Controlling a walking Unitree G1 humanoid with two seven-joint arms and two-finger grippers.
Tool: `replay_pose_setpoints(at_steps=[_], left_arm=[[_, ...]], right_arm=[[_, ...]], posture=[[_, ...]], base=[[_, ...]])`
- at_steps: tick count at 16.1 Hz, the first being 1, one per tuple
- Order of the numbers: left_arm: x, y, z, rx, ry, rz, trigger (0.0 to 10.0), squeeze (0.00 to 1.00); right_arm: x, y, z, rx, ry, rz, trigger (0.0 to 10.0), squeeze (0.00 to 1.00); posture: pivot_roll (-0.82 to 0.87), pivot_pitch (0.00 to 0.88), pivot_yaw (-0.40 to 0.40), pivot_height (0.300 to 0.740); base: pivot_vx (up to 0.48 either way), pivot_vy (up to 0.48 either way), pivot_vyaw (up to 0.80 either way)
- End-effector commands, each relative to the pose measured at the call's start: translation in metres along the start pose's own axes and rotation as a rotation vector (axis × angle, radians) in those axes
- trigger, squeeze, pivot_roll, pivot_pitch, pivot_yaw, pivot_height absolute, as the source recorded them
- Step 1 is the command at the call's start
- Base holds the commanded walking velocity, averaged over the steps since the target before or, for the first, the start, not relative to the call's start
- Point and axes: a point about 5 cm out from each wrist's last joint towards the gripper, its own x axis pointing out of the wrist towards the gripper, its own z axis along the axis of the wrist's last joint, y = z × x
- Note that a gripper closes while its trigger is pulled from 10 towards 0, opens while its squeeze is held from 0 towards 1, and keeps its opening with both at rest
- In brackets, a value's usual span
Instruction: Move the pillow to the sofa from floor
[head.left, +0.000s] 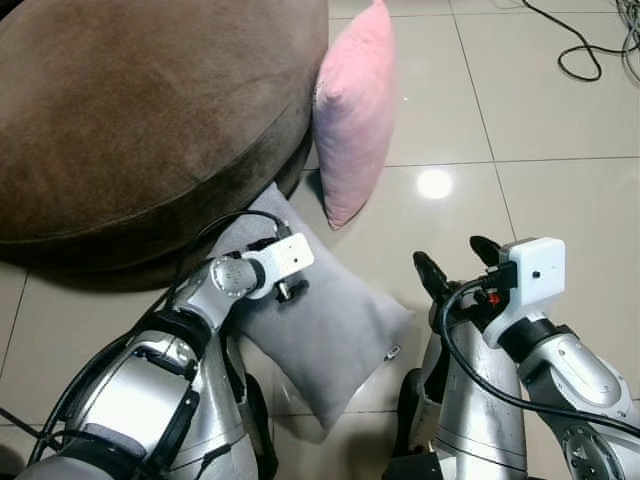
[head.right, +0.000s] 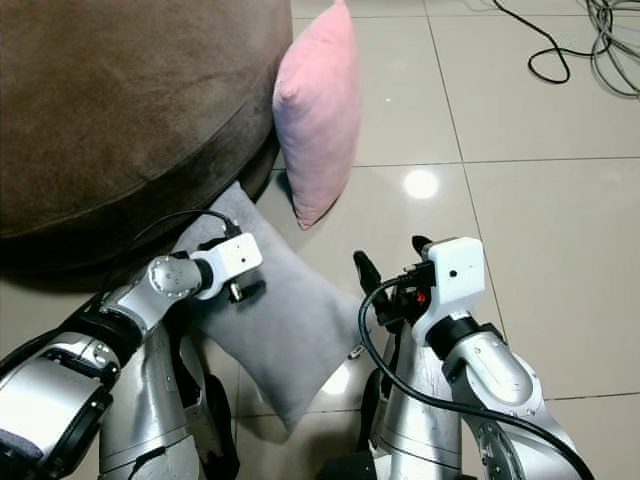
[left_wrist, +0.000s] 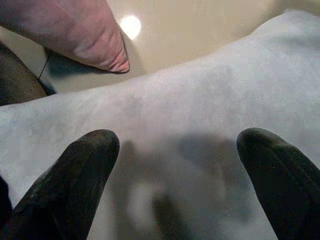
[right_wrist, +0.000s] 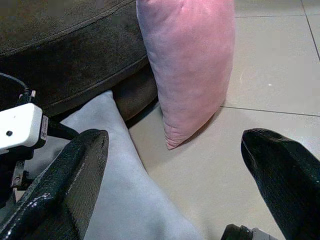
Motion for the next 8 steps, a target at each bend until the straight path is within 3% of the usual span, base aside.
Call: replay_pose_setpoints(at_steps=[1, 8], left_arm=[[-0.001, -0.008, -0.012, -0.007, 0.041, -0.027, 10.0, 1.0], [0.006, -0.033, -0.029, 0.032, 0.169, -0.04, 10.0, 1.0]], right_arm=[[-0.003, 0.002, -0.004, 0.001, 0.016, 0.005, 10.0, 0.0], [-0.014, 0.007, -0.004, 0.011, 0.017, -0.012, 10.0, 0.0]], posture=[[-0.01, 0.332, 0.055, 0.42], [-0.06, 0.342, 0.072, 0.42]], base=[[0.0, 0.0, 0.0], [0.0, 0.0, 0.0]])
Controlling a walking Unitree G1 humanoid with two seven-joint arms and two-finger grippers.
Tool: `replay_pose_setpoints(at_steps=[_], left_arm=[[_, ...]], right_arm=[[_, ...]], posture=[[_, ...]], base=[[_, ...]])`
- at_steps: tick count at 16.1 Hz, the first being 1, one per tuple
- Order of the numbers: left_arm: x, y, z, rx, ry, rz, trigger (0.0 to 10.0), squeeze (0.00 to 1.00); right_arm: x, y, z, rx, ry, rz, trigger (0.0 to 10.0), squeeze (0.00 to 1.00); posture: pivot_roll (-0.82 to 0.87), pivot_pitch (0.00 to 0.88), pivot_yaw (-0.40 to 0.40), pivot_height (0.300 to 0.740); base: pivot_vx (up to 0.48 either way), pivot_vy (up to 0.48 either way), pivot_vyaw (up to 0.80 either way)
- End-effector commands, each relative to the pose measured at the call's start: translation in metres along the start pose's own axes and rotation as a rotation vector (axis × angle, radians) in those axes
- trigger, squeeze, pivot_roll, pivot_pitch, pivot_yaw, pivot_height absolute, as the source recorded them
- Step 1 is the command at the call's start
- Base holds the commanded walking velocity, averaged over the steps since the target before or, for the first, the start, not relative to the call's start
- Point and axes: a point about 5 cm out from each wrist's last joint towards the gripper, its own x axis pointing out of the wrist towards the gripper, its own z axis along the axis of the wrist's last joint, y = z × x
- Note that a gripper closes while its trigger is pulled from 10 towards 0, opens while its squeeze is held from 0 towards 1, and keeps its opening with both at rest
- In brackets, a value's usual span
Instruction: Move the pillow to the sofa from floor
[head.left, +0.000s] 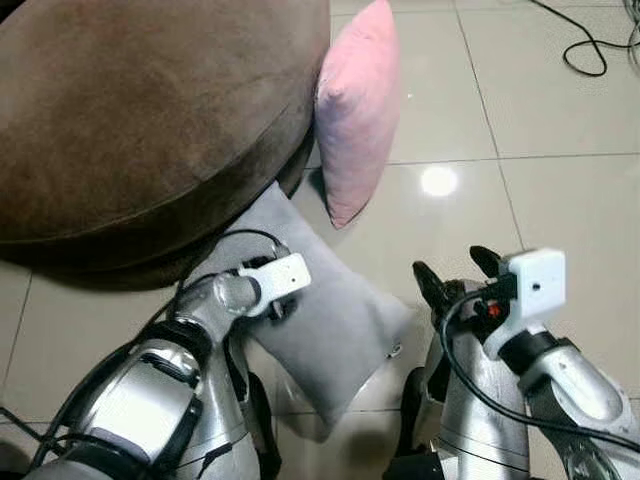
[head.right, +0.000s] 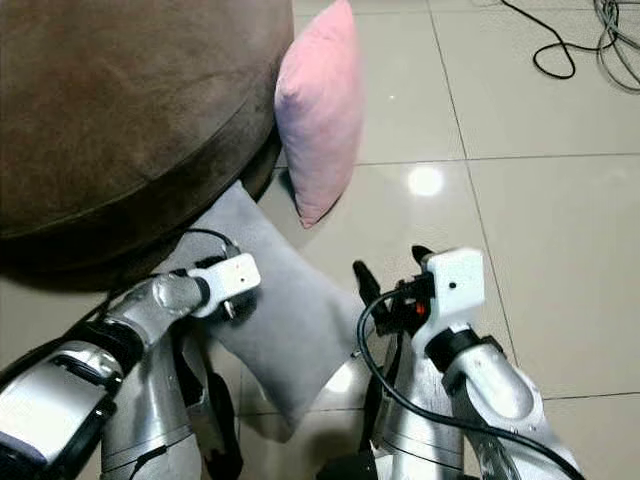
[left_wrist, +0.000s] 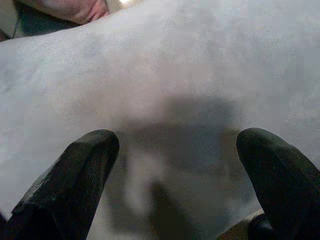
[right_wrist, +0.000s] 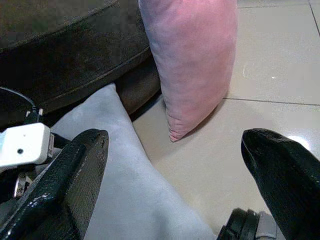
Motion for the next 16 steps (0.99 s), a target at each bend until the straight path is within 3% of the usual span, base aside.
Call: replay_pose_setpoints(at_steps=[1, 6, 7, 8, 15, 16], left_arm=[[0.003, -0.014, -0.007, 0.004, 0.041, -0.029, 10.0, 1.0], [0.015, -0.036, 0.009, 0.041, 0.048, -0.044, 10.0, 1.0], [0.016, -0.037, 0.007, 0.048, 0.061, -0.037, 10.0, 0.93], [0.016, -0.04, 0.003, 0.034, 0.08, -0.036, 10.0, 0.0], [0.01, -0.04, -0.024, 0.033, 0.175, 0.116, 10.0, 0.0], [0.01, -0.039, -0.024, 0.035, 0.173, 0.13, 8.6, 0.0]], right_arm=[[-0.006, 0.003, 0.002, 0.003, -0.001, -0.005, 10.0, 0.0], [-0.025, 0.012, 0.002, 0.022, 0.02, -0.038, 10.0, 0.0], [-0.027, 0.013, 0.002, 0.025, 0.022, -0.041, 10.0, 0.0], [-0.03, 0.015, 0.002, 0.031, 0.027, -0.05, 10.0, 0.0], [-0.039, 0.022, 0.002, 0.053, 0.049, -0.065, 10.0, 0.0], [-0.039, 0.023, 0.002, 0.054, 0.051, -0.064, 10.0, 0.0]], posture=[[-0.07, 0.346, 0.073, 0.42], [-0.12, 0.398, 0.098, 0.42], [-0.13, 0.404, 0.104, 0.42], [-0.14, 0.412, 0.109, 0.42], [-0.14, 0.465, 0.134, 0.42], [-0.14, 0.471, 0.135, 0.42]], base=[[0.0, 0.0, 0.0], [0.0, 0.0, 0.0], [0.0, 0.0, 0.0], [0.0, 0.0, 0.0], [0.0, 0.0, 0.0], [0.0, 0.0, 0.0]])
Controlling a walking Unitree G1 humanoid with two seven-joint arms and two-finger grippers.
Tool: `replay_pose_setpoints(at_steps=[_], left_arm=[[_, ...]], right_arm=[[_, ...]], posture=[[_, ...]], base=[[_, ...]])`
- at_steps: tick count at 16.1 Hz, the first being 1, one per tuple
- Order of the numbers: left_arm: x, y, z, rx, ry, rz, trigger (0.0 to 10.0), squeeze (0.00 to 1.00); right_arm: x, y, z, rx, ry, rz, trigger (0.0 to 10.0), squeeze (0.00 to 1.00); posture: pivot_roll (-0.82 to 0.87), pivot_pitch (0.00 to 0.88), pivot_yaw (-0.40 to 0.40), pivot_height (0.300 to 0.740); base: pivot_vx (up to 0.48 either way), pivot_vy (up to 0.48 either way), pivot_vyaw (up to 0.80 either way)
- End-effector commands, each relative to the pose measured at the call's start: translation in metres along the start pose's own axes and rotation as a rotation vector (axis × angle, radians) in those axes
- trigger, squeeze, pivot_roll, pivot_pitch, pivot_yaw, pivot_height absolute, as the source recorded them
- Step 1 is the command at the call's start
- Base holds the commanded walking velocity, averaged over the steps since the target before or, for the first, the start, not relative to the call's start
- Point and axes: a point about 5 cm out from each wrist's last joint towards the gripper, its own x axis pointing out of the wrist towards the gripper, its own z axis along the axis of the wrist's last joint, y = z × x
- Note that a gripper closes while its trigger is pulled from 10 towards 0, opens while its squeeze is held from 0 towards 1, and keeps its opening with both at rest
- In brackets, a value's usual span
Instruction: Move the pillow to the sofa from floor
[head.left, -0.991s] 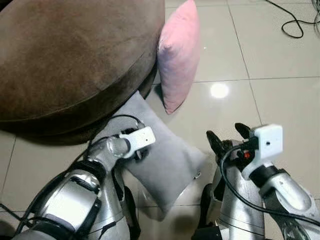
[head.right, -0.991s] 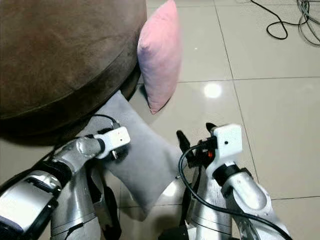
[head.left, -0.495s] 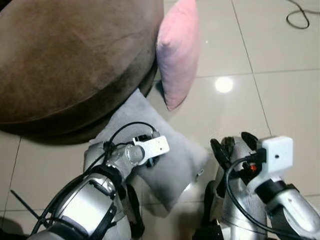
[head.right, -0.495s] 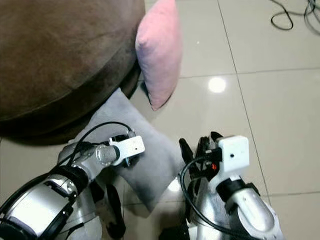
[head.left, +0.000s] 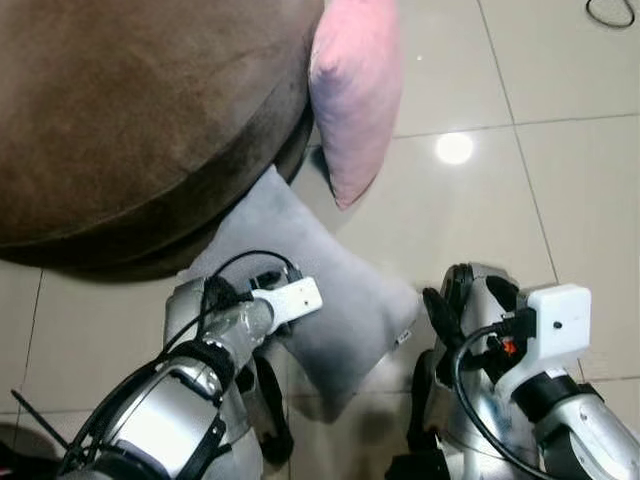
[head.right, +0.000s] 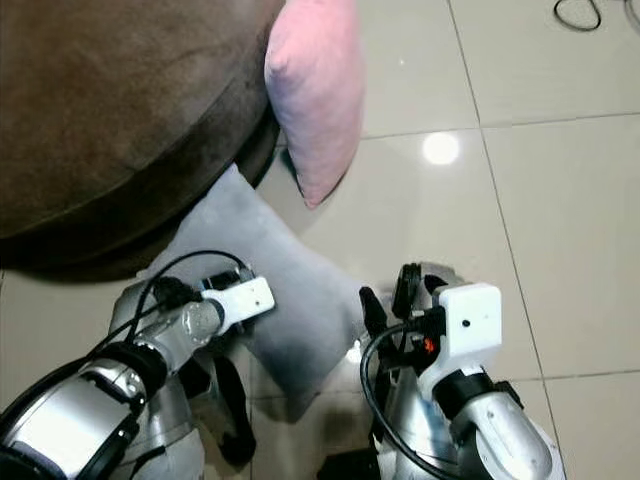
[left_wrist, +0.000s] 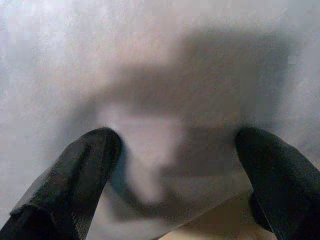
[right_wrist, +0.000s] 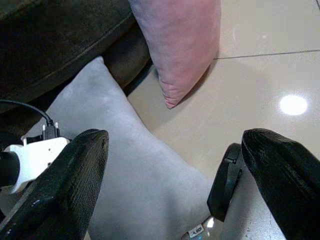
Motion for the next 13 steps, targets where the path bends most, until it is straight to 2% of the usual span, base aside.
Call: replay_pose_setpoints(at_steps=[1, 3, 6, 9, 13], left_arm=[[-0.002, -0.011, -0.017, -0.026, 0.053, -0.015, 0.0, 0.0], [-0.002, -0.008, -0.016, -0.09, 0.043, 0.003, 0.0, 0.0], [-0.001, 0.001, -0.009, -0.36, -0.005, 0.04, 0.0, 0.0], [-0.002, 0.002, -0.01, -0.432, -0.022, 0.049, 0.0, 0.0], [-0.002, -0.002, -0.013, -0.473, -0.023, 0.023, 0.0, 0.0]], right_arm=[[-0.004, 0.006, -0.001, 0.019, 0.016, 0.013, 10.0, 0.0], [-0.006, 0.007, -0.001, 0.021, 0.021, 0.012, 10.0, 0.0], [-0.006, 0.006, -0.001, 0.026, 0.03, 0.015, 10.0, 0.0], [-0.005, 0.007, -0.002, 0.03, 0.035, 0.018, 10.0, 0.0], [-0.004, 0.007, -0.003, 0.034, 0.038, 0.024, 10.0, 0.0]], posture=[[-0.14, 0.474, 0.135, 0.42], [-0.14, 0.481, 0.133, 0.42], [-0.13, 0.49, 0.13, 0.42], [-0.12, 0.493, 0.131, 0.42], [-0.11, 0.497, 0.13, 0.42]], base=[[0.0, 0.0, 0.0], [0.0, 0.0, 0.0], [0.0, 0.0, 0.0], [0.0, 0.0, 0.0], [0.0, 0.0, 0.0]])
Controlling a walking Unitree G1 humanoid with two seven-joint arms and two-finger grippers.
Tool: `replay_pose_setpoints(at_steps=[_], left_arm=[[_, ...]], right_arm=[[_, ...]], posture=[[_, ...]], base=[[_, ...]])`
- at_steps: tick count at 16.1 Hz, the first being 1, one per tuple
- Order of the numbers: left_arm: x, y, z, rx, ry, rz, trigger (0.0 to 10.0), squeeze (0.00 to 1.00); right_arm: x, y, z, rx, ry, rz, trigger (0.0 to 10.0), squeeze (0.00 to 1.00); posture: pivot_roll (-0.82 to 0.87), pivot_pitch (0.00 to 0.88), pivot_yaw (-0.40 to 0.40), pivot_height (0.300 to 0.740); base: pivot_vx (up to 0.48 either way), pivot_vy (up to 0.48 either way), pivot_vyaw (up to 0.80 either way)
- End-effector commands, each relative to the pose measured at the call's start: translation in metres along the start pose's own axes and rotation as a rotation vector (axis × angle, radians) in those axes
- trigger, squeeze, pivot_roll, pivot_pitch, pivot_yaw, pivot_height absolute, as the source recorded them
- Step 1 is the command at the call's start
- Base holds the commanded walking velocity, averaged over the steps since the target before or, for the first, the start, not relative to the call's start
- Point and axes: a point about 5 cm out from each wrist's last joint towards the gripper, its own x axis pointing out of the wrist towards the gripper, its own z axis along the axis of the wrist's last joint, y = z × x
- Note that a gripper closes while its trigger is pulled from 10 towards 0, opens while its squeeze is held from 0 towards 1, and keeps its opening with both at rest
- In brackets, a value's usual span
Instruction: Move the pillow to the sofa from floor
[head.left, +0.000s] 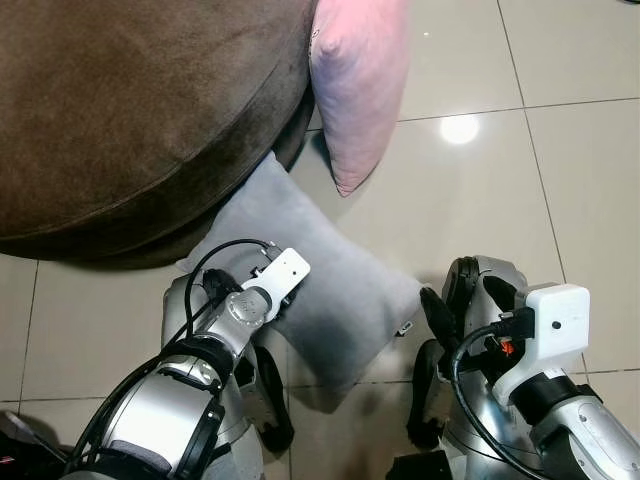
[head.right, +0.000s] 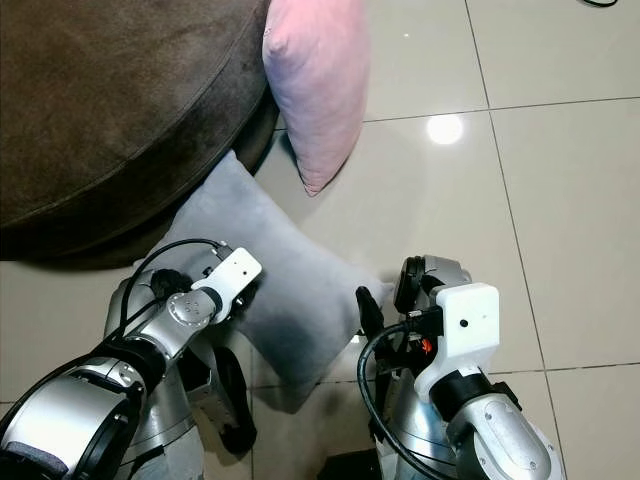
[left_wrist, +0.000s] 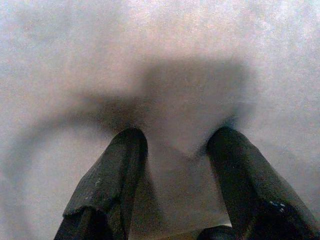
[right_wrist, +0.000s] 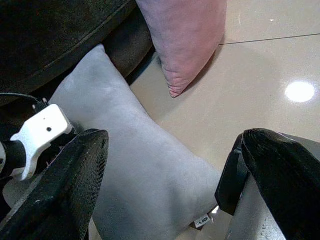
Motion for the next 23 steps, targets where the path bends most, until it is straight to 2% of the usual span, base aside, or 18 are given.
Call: replay_pose_setpoints(at_steps=[1, 6, 8, 10, 13, 17, 20, 21, 23], left_arm=[[-0.003, -0.008, -0.021, -0.047, 0.064, -0.027, 0.0, 0.0], [-0.003, -0.007, -0.022, -0.114, 0.072, -0.012, 0.0, 0.0], [-0.003, -0.009, -0.018, -0.224, 0.038, -0.027, 0.0, 0.0], [-0.002, -0.008, -0.013, -0.29, 0.011, -0.028, 0.0, 0.0], [0.001, 0.001, 0.011, -0.347, -0.102, -0.023, 0.0, 0.0], [-0.003, 0.03, 0.063, -0.403, -0.34, -0.002, 0.0, 0.0], [-0.011, 0.05, 0.091, -0.41, -0.459, 0.005, 0.0, 0.0], [-0.014, 0.054, 0.097, -0.344, -0.477, -0.003, 0.0, 0.0], [-0.013, 0.055, 0.095, -0.293, -0.451, 0.028, 0.0, 0.0]], right_arm=[[-0.003, 0.003, -0.004, 0.023, 0.029, 0.016, 10.0, 0.0], [0.002, 0.002, -0.005, 0.022, 0.033, 0.032, 10.0, 0.0], [0.004, 0.003, -0.005, 0.02, 0.032, 0.042, 10.0, 0.0], [0.005, 0.002, -0.005, 0.017, 0.033, 0.044, 10.0, 0.0], [0.007, 0.001, -0.005, 0.013, 0.031, 0.049, 10.0, 0.0], [0.011, 0.001, -0.004, 0.009, 0.025, 0.059, 10.0, 0.0], [0.014, 0.0, -0.004, 0.008, 0.023, 0.063, 10.0, 0.0], [0.016, 0.0, -0.005, 0.007, 0.021, 0.065, 10.0, 0.0], [0.018, 0.001, -0.005, 0.007, 0.019, 0.067, 10.0, 0.0]], posture=[[-0.11, 0.496, 0.129, 0.42], [-0.1, 0.484, 0.117, 0.42], [-0.1, 0.471, 0.104, 0.42], [-0.1, 0.465, 0.1, 0.42], [-0.1, 0.445, 0.09, 0.42], [-0.09, 0.433, 0.086, 0.42], [-0.07, 0.425, 0.086, 0.42], [-0.07, 0.42, 0.088, 0.42], [-0.07, 0.418, 0.088, 0.42]], base=[[0.0, 0.0, 0.0], [0.0, 0.0, 0.0], [0.0, 0.0, 0.0], [0.0, 0.0, 0.0], [0.0, 0.0, 0.0], [0.0, 0.0, 0.0], [0.0, 0.0, 0.0], [0.0, 0.0, 0.0], [0.0, 0.0, 0.0]])
